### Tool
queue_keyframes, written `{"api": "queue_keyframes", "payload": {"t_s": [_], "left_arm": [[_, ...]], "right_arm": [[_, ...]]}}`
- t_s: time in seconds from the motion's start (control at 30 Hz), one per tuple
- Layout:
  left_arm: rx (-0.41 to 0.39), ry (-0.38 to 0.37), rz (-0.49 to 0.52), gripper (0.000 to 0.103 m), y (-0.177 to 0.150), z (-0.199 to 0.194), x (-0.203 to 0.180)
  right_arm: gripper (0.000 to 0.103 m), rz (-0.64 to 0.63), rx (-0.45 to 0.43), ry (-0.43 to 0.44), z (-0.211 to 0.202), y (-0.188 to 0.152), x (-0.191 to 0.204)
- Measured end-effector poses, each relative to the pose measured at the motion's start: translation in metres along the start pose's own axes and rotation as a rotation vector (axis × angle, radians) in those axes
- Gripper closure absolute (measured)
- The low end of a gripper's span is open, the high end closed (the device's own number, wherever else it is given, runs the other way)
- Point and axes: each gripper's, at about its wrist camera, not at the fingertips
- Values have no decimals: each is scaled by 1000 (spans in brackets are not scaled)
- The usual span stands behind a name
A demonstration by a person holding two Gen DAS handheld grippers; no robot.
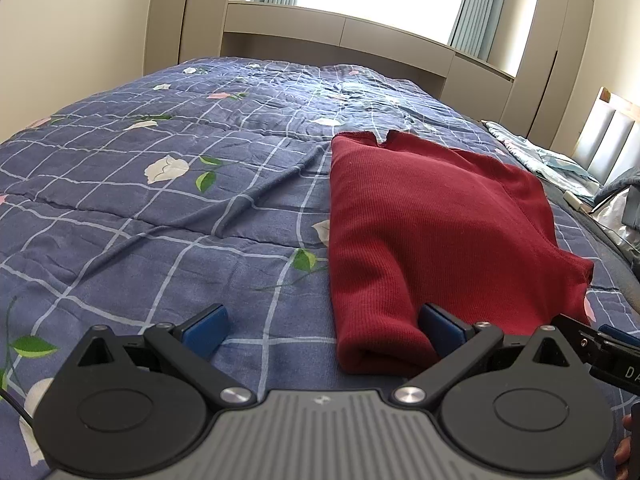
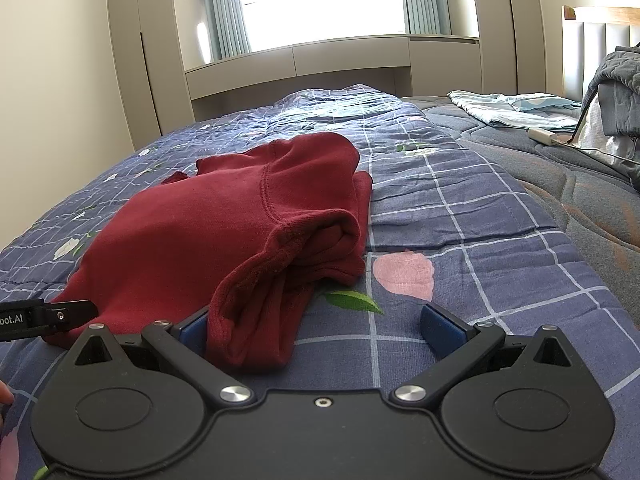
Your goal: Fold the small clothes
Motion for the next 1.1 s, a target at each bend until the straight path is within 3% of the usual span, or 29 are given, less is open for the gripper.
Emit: {"api": "queue_keyframes", "payload": {"t_s": [0.33,0.57,0.73,0.87,1.1], "left_arm": [[25,-23,-3,1,4,-4,4],[109,-118,-2,0,24,-14,21],[47,-117,100,0,44,-18,21],[42,-103,144,0,67,2,15],[165,-243,92,0,105,71,10]], "right_arm": [[0,17,-5,13,-2,0,-2],[0,147,-14,170,-13,2,-25],[0,191,5,224,-11,16,-37],[0,167,33,240,10,42,-40],[0,198,151,299,77,81,-55]]}}
Point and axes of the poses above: each gripper's, at about its wrist camera, not at the fingertips, and z roughly the way its jaws point, x to its left, y to its top, and after that the axes turned 1 degree about y, right-handed
